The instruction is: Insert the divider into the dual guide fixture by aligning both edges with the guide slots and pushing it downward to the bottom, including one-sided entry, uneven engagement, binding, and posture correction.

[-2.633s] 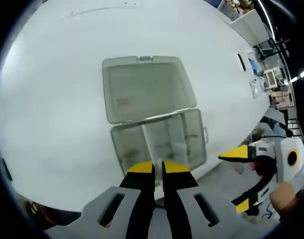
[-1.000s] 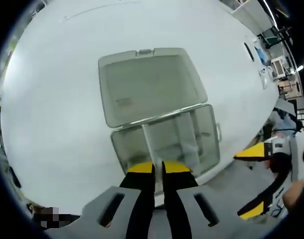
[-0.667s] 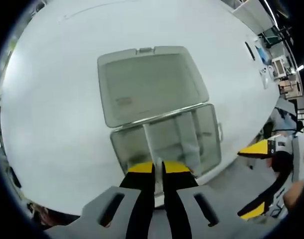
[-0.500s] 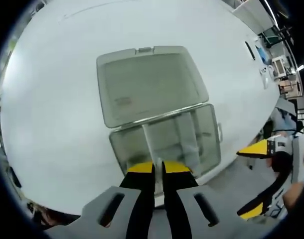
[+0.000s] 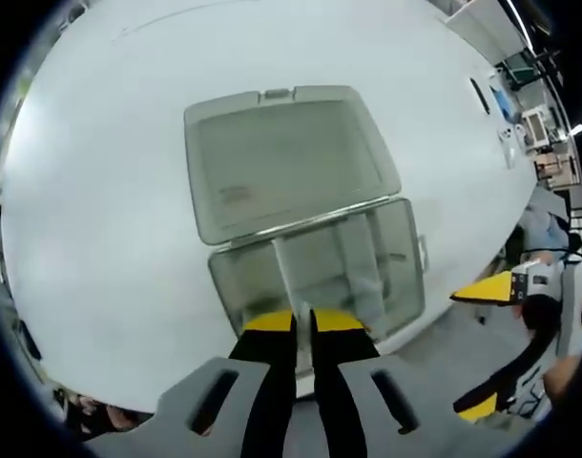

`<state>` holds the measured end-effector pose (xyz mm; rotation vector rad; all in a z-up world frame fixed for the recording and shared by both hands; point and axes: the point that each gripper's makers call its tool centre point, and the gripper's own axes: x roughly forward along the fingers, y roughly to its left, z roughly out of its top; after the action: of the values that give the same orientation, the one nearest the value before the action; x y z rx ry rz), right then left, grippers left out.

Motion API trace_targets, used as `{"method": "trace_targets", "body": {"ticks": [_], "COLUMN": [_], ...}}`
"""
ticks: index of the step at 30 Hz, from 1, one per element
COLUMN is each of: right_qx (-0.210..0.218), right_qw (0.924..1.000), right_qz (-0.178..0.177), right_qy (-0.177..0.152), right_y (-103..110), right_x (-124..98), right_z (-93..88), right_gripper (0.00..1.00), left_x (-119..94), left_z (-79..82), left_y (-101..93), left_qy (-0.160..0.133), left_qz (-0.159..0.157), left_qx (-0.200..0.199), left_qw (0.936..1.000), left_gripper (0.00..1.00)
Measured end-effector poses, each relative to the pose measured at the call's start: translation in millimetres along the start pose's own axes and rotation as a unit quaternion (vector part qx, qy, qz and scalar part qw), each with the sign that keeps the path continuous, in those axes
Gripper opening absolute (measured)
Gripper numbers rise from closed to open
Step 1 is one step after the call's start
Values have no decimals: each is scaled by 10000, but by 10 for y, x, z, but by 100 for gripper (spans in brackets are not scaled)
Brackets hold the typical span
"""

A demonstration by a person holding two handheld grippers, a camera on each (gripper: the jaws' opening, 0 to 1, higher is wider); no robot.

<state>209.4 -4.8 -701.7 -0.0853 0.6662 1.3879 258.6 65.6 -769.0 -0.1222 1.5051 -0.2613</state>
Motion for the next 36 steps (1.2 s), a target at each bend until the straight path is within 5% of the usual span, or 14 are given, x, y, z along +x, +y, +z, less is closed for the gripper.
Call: {"method": "trace_targets", "body": {"ticks": [36], "right_qx": [90], "right_qw": [10000], "right_qz": [-9], "right_qy": [-13], "right_y": [2], "right_x": [-20], "right_z": [-20], "right_gripper": [53], "left_x": [48], "left_z": [0], "left_y": [-18], "left_qy": [56], "left_qz": [243], "left_qx": [301], "left_qw": [9992], "left_gripper": [2]}}
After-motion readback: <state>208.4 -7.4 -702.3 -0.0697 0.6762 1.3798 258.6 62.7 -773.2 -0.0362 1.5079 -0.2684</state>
